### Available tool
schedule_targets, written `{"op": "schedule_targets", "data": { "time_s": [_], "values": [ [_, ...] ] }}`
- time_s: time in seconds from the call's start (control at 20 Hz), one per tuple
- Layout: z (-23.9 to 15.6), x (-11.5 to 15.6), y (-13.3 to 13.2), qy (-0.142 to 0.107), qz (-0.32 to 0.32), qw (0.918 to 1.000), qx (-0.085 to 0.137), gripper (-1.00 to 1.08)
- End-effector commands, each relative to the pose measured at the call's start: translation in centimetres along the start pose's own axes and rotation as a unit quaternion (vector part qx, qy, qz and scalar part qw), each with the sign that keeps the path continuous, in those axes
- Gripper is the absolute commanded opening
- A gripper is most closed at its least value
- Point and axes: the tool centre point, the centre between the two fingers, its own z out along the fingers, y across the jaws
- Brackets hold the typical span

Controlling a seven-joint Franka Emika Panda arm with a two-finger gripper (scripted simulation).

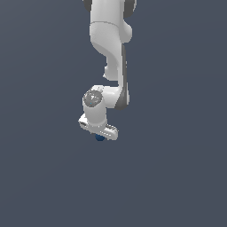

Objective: Pick up the object and move it to a goal position.

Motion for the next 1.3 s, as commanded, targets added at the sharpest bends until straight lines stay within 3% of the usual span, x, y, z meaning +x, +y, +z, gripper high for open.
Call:
{"op": "schedule_targets", "data": {
  "time_s": [0.0, 0.05, 0.1, 0.8, 1.25],
  "values": [
    [0.4, 0.1, 0.0, 0.001, 0.0, 1.0, 0.0, 1.0],
    [0.4, 0.1, 0.0, 0.001, 0.0, 1.0, 0.0, 1.0],
    [0.4, 0.1, 0.0, 0.001, 0.0, 1.0, 0.0, -1.0],
    [0.0, -0.1, -0.6, 0.001, 0.0, 1.0, 0.0, -1.0],
    [-3.1, -1.8, -6.0, 0.001, 0.0, 1.0, 0.0, -1.0]
  ]
}}
